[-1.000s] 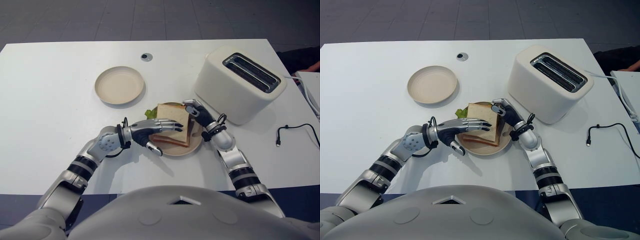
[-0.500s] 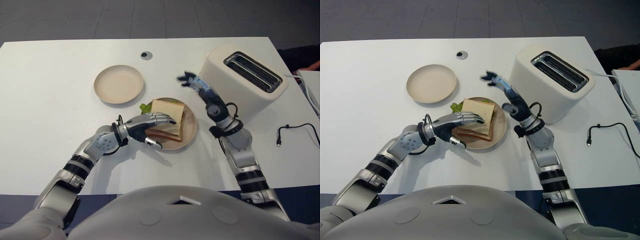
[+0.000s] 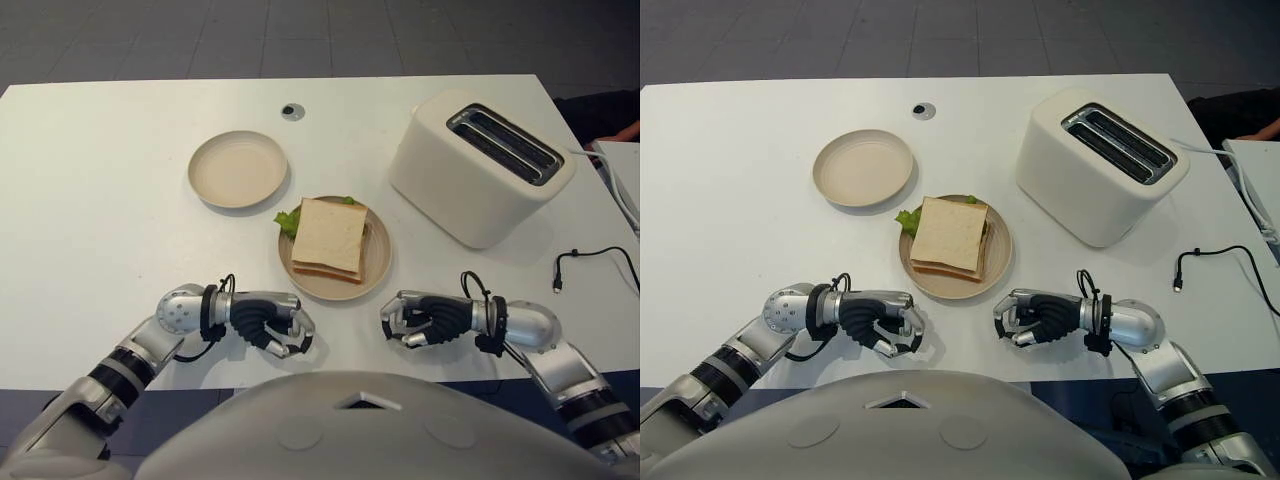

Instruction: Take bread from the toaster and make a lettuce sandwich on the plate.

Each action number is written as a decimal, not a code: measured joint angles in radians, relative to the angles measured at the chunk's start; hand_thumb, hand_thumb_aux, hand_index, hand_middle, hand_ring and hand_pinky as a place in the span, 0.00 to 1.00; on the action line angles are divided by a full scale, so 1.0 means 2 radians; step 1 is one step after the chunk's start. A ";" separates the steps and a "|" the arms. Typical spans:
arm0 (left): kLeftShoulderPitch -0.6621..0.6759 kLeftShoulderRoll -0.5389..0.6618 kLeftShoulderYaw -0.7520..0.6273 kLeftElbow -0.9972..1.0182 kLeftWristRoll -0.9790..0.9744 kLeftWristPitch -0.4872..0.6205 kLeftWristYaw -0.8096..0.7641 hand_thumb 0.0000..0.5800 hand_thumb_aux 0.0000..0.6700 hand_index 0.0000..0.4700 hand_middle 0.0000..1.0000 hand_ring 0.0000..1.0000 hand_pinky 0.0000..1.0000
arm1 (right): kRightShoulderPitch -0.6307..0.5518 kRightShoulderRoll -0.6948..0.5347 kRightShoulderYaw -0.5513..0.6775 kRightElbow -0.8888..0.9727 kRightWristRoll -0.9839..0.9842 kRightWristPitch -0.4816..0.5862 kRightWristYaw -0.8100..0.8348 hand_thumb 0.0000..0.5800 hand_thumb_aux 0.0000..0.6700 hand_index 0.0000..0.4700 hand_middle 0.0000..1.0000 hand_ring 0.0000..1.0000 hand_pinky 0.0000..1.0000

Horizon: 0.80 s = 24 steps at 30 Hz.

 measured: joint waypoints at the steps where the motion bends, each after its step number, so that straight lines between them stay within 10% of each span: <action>1: -0.007 -0.011 0.004 0.013 0.017 -0.003 0.015 1.00 1.00 1.00 1.00 1.00 1.00 | -0.010 0.010 0.005 0.007 -0.011 -0.003 -0.010 1.00 1.00 1.00 1.00 1.00 1.00; 11: -0.203 -0.135 0.038 0.289 0.272 0.034 0.428 1.00 1.00 1.00 1.00 1.00 1.00 | -0.199 0.145 0.025 0.209 -0.264 -0.020 -0.344 1.00 1.00 1.00 1.00 1.00 1.00; 13: -0.216 -0.148 0.041 0.321 0.289 0.033 0.485 0.90 0.68 0.68 0.93 0.93 0.93 | -0.238 0.146 0.031 0.255 -0.332 -0.007 -0.438 1.00 1.00 1.00 1.00 1.00 1.00; 14: -0.218 -0.154 0.046 0.329 0.289 0.028 0.497 0.70 0.45 0.45 0.90 0.90 0.90 | -0.248 0.146 0.031 0.269 -0.349 -0.005 -0.470 1.00 1.00 1.00 1.00 1.00 1.00; 15: -0.217 -0.162 0.055 0.340 0.282 0.013 0.508 0.00 0.00 0.00 0.79 0.79 0.79 | -0.263 0.147 0.031 0.289 -0.365 -0.007 -0.513 1.00 1.00 1.00 1.00 1.00 1.00; 17: -0.210 -0.171 0.071 0.344 0.259 -0.019 0.506 0.00 0.00 0.00 0.57 0.57 0.57 | -0.279 0.148 0.029 0.305 -0.372 -0.016 -0.561 1.00 0.98 0.98 1.00 1.00 1.00; 18: -0.197 -0.181 0.081 0.339 0.224 -0.055 0.491 0.00 0.00 0.00 0.36 0.36 0.36 | -0.283 0.150 0.028 0.308 -0.369 -0.031 -0.585 0.76 0.51 0.51 0.98 0.98 0.98; 19: -0.185 -0.189 0.087 0.320 0.183 -0.086 0.466 0.00 0.00 0.00 0.27 0.27 0.27 | -0.283 0.152 0.023 0.306 -0.359 -0.051 -0.597 0.00 0.00 0.00 0.93 0.93 0.93; 20: -0.171 -0.199 0.093 0.290 0.122 -0.111 0.438 0.00 0.00 0.00 0.13 0.13 0.13 | -0.279 0.158 0.009 0.294 -0.325 -0.078 -0.599 0.00 0.00 0.00 0.00 0.00 0.00; 24: -0.125 -0.215 0.098 0.155 -0.057 -0.111 0.356 0.00 0.00 0.00 0.00 0.00 0.00 | -0.242 0.180 -0.012 0.192 -0.094 -0.150 -0.525 0.00 0.00 0.00 0.00 0.00 0.00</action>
